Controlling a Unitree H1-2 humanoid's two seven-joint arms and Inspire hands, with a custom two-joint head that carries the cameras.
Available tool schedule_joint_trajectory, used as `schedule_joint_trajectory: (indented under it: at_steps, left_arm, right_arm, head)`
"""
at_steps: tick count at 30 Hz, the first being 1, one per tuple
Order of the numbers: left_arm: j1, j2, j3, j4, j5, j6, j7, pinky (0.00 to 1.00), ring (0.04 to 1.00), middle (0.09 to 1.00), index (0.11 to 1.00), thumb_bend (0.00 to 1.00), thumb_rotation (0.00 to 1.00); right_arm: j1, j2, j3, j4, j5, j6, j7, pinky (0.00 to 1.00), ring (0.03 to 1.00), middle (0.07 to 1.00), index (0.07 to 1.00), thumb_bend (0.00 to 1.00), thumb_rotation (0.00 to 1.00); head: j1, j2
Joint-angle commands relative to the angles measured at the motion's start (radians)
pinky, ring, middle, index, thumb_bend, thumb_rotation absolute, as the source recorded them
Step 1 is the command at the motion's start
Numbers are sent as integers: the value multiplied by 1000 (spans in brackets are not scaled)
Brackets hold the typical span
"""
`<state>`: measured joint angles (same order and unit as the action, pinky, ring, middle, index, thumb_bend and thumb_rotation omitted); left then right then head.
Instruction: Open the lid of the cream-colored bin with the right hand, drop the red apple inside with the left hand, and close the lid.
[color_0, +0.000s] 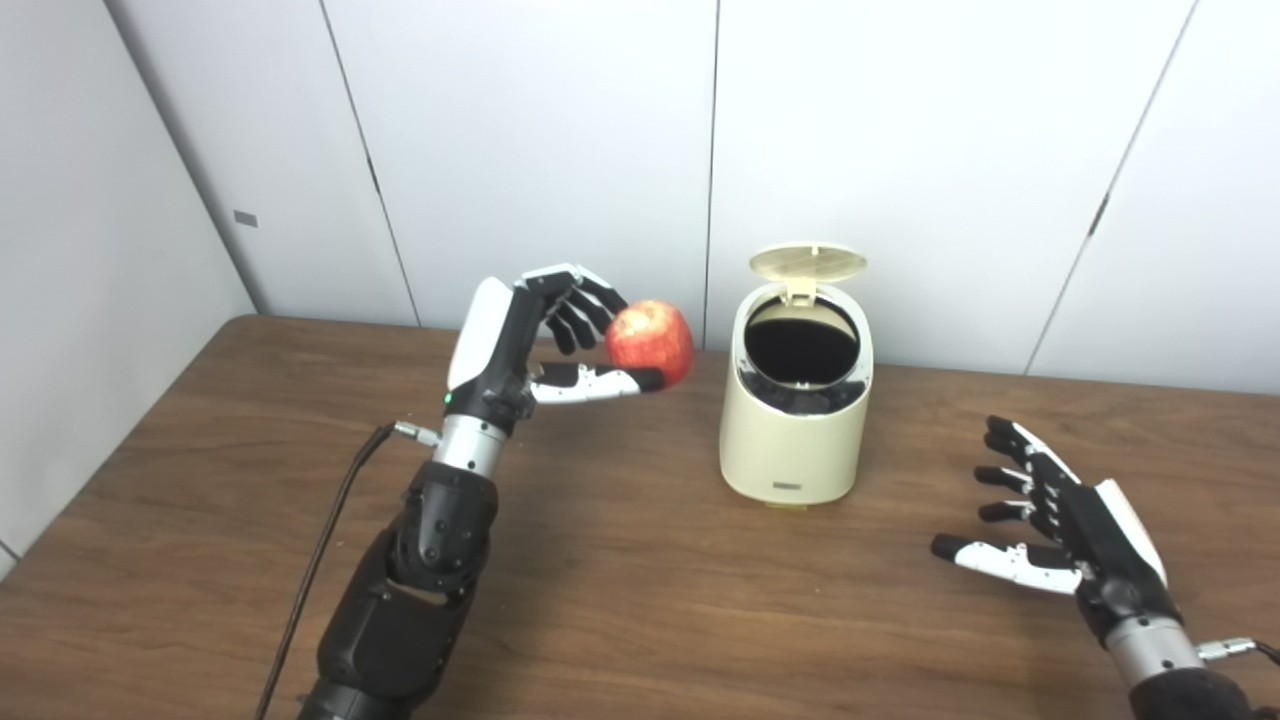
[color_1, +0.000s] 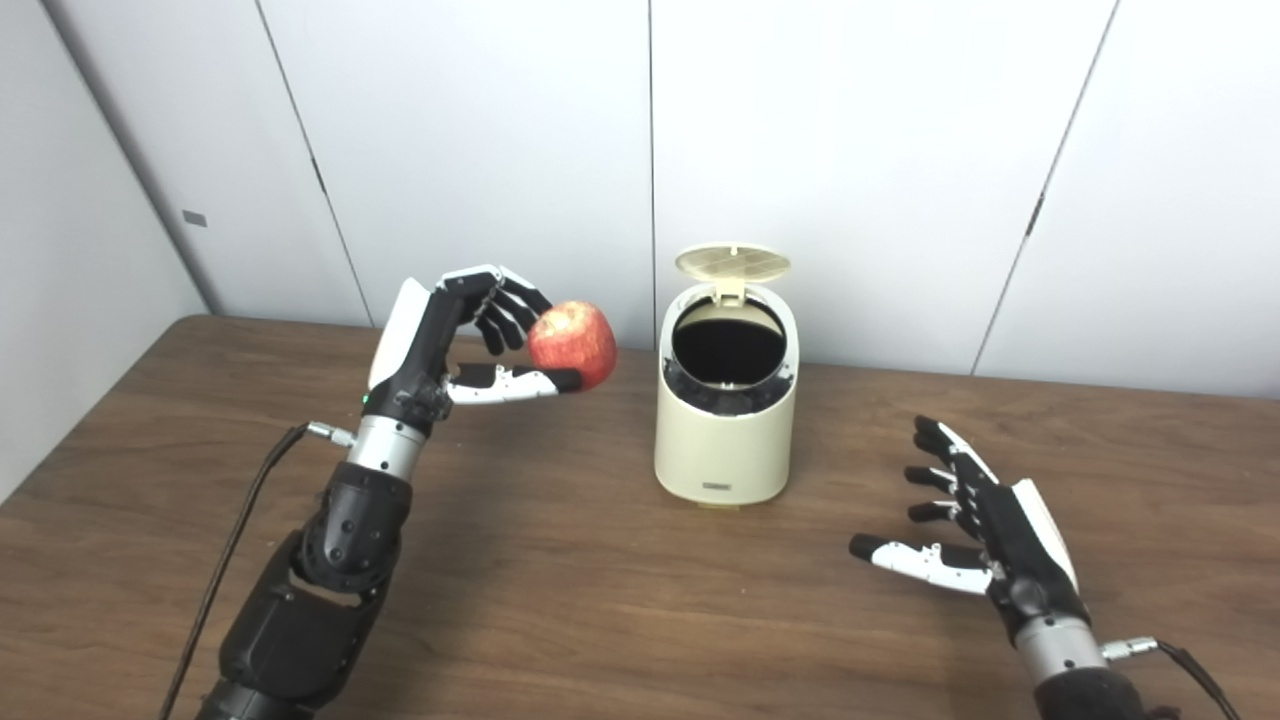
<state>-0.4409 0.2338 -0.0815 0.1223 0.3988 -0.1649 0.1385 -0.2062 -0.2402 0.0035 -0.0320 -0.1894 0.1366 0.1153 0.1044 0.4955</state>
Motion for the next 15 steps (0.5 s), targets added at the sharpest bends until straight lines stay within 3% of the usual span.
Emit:
schedule_joint_trajectory:
  at_steps: [1,15]
  left_arm:
    - [-61,-4,-7,-50,11,-21,-7,295,383,464,489,526,0]
    - [-119,-31,-26,-63,40,-41,-32,278,373,471,484,526,0]
  right_arm:
    - [-29,-6,0,-37,-7,-15,-13,653,818,913,915,709,199]
    - [-31,-2,1,-26,-14,-19,-18,632,803,913,919,707,189]
  head:
    - [-4,1]
    - [-19,-3]
